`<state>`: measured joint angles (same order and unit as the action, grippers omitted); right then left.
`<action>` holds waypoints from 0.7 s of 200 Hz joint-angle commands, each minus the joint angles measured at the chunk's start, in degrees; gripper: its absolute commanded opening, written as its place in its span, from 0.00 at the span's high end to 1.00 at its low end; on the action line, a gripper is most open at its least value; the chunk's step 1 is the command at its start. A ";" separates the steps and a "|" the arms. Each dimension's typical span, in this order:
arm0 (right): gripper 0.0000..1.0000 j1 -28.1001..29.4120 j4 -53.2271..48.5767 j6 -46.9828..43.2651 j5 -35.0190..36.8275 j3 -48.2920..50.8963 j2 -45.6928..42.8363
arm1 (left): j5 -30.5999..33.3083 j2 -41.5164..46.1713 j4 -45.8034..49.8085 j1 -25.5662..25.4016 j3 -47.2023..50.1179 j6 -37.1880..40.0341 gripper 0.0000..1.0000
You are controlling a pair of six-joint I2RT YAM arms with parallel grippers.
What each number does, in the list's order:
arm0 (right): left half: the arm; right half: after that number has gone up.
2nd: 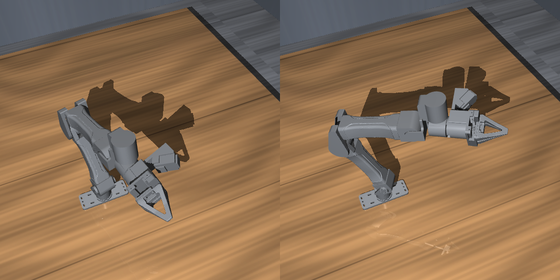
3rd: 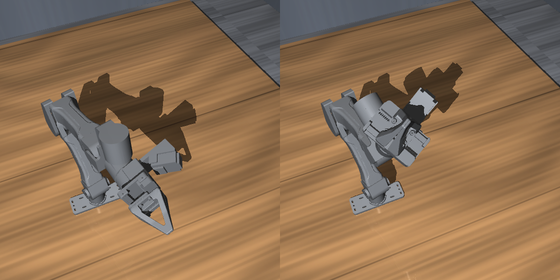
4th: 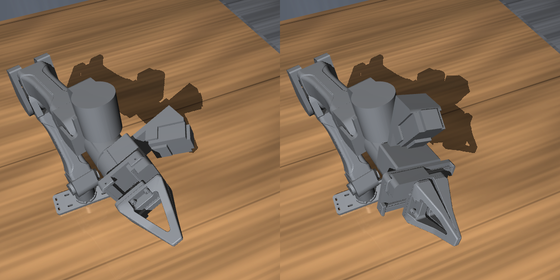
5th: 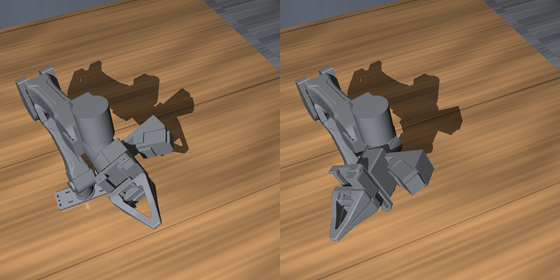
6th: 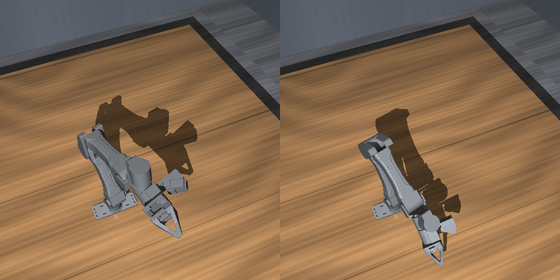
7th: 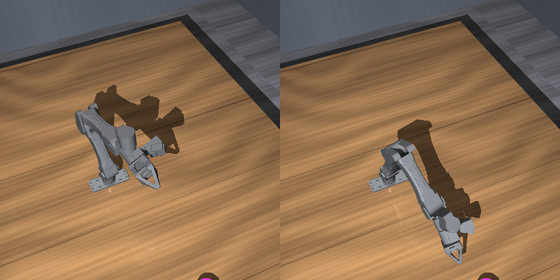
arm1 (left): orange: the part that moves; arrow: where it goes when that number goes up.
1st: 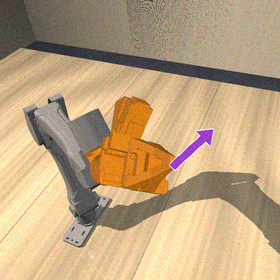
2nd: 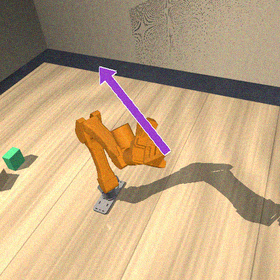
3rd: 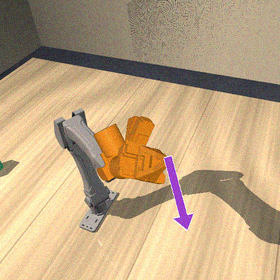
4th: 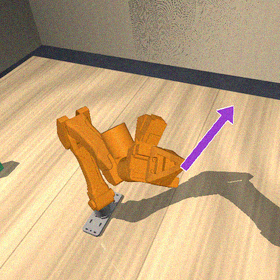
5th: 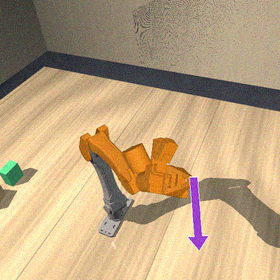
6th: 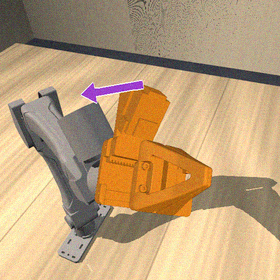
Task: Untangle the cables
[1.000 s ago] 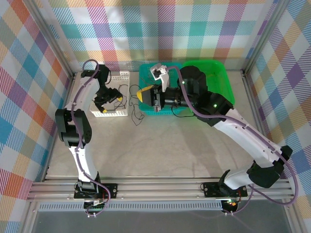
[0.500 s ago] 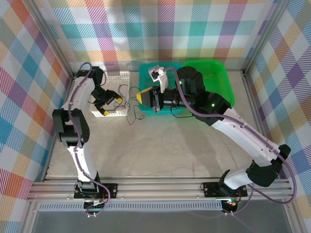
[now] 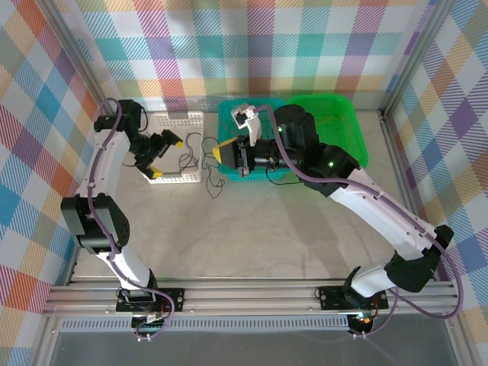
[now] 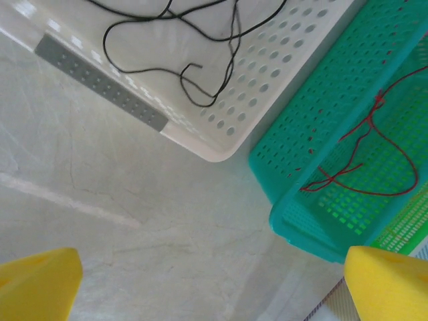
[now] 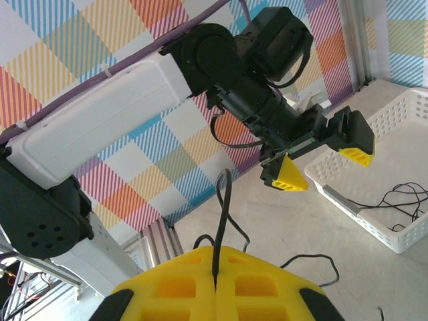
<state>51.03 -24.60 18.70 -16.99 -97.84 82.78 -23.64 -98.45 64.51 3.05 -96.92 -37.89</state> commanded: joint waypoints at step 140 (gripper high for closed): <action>1.00 -10.45 -12.17 6.99 -20.84 -65.45 52.58 | 16.91 53.00 -17.47 0.99 41.52 0.54 0.00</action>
<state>42.44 -35.16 20.58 -31.31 -155.52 127.92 -8.97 -46.98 47.66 3.29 -57.54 -39.00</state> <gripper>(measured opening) 0.068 0.997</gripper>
